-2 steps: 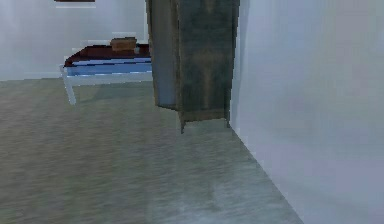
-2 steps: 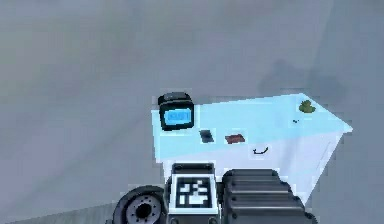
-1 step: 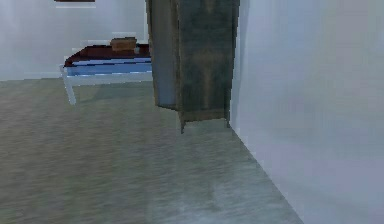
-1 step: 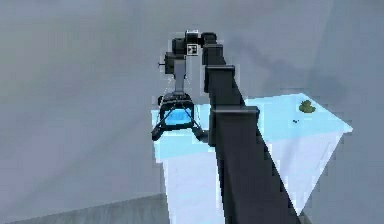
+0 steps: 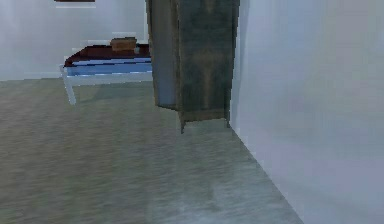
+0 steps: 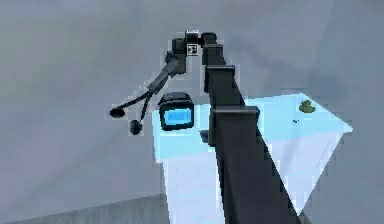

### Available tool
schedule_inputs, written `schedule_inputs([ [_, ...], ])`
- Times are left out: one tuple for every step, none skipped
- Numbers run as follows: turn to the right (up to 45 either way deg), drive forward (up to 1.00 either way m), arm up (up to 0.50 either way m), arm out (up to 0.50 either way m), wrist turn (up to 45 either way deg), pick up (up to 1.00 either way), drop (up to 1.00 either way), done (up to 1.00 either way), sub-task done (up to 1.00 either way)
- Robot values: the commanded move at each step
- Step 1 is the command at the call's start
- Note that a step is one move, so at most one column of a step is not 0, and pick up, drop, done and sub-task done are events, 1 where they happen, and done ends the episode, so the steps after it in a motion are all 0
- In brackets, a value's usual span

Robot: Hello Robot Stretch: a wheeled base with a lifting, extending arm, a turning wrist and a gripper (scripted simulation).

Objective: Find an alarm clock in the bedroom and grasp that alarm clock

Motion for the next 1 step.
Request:
schedule_inputs([
  [0.0, 0.00, 0.00, 0.00, 45.0, 0.00, 0.00, 0.00, 0.00],
])
